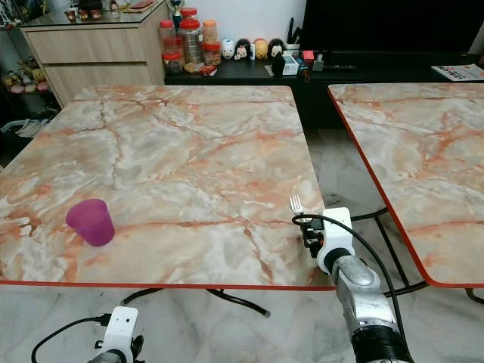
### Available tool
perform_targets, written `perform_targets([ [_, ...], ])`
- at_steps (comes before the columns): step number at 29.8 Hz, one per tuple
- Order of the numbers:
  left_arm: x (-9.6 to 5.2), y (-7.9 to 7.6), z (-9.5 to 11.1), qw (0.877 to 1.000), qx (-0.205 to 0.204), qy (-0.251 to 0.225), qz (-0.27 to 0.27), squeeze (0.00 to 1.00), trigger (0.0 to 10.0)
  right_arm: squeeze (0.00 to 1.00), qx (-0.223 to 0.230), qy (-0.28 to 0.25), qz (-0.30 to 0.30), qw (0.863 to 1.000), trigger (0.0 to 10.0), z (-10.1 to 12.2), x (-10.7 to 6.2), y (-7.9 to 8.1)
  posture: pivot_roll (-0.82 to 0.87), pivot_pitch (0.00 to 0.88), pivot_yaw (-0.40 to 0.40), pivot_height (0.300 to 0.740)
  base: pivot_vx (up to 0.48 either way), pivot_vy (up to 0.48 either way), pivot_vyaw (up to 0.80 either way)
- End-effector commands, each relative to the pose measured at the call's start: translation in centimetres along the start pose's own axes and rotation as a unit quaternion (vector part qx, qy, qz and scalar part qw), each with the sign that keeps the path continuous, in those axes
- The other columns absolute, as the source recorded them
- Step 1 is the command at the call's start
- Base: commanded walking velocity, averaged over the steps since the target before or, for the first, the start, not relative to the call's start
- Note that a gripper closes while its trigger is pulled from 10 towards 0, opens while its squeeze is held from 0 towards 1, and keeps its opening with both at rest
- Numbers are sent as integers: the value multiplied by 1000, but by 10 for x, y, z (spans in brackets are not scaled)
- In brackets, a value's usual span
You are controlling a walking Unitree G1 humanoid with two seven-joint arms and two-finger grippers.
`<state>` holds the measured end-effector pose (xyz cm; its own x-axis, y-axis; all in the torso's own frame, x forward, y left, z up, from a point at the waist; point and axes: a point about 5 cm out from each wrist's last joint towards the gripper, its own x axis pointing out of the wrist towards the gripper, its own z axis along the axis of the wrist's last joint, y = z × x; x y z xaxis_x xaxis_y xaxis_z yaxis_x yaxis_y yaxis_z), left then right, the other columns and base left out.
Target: Setting the table
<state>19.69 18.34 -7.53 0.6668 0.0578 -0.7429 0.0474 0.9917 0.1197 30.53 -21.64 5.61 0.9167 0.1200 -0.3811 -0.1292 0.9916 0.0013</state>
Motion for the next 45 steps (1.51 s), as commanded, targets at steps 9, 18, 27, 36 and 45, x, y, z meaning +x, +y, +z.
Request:
perform_targets([
  [9, 0, 0, -3, 1000, 6, 12, -4, 0, 10000, 0, 2, -12, 0, 1000, 10000, 7, 8, 2, -34, 0, 21, 740, 0, 0, 0],
  [18, -1, 0, -4, 1000, 5, 13, -3, 0, 10000, 0, 2, -15, 1, 1000, 10000, 11, 13, 3, -31, 0, 19, 740, 0, 0, 0],
  [27, 0, -1, -3, 1000, 5, 13, -4, 0, 10000, 0, 2, -15, 2, 1000, 10000, 10, 15, 4, -28, 0, 18, 740, 0, 0, 0],
  [36, -1, -1, -5, 1000, 9, 18, -6, 0, 10000, 0, 6, 0, 11, 1000, 10000, 0, 17, 10, -26, 0, 21, 740, 0, 0, 0],
  [45, -1, -2, -6, 1000, 8, 21, -10, 0, 10000, 0, 8, 6, 6, 1000, 10000, -3, 18, 10, -27, 0, 21, 740, 0, 0, 0],
])
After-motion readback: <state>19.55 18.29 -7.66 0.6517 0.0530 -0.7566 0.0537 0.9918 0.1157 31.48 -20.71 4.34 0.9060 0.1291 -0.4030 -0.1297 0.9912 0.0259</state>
